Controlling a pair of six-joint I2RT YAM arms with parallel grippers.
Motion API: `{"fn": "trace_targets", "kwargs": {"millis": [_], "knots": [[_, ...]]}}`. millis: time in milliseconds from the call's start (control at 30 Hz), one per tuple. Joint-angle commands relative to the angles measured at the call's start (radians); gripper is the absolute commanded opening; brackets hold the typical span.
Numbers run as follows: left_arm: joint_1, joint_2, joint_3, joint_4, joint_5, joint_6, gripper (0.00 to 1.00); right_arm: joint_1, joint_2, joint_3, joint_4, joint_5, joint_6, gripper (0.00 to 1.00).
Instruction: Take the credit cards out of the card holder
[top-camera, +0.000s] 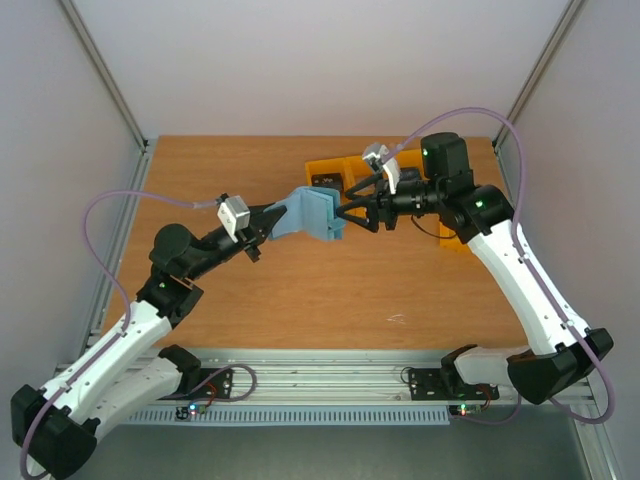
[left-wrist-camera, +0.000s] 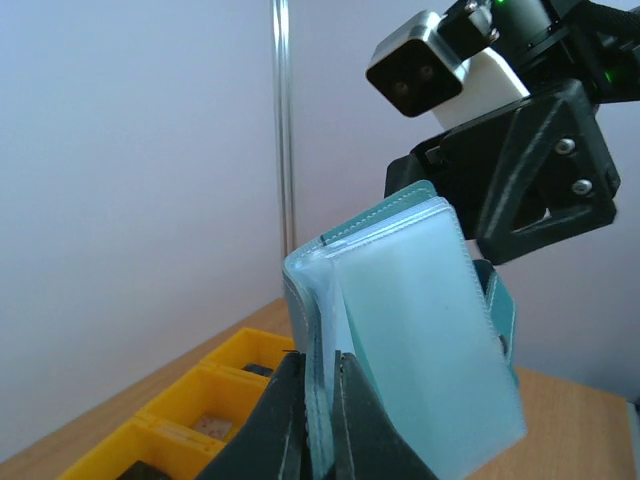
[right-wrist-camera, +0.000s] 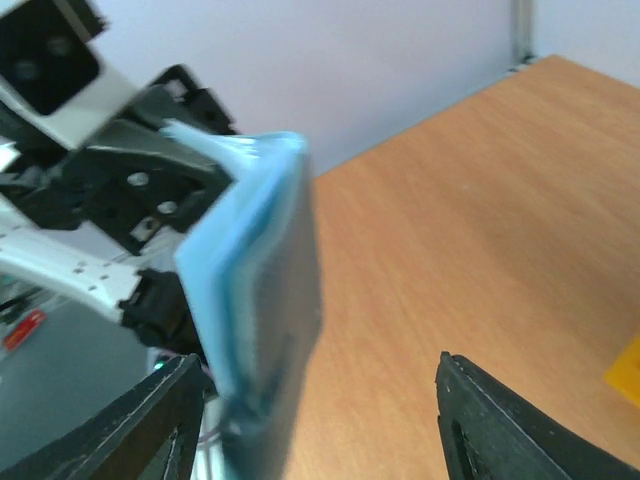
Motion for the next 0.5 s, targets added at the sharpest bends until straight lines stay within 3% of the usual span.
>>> {"fn": "trace_targets", "kwargs": {"millis": [0,167,267,467], "knots": [[0.002,-0.01,0.042,0.038,0.031,-0.042,0.0,0.06,-0.032,-0.02,0.022,-0.104,-0.042,0.66],[0.002,-0.019,0.048,0.033,0.037,-0.043,0.0,0.065,-0.044,-0.022,0.014,-0.081,-0.052,0.68],[0.001,-0.024,0.046,0.035,0.041,-0.046,0.0,0.072,-0.037,-0.015,0.027,-0.024,-0.03,0.55],[0.001,-0.036,0.043,0.036,0.05,-0.048,0.0,0.072,-0.022,-0.002,0.016,-0.002,-0.017,0.38]]}}
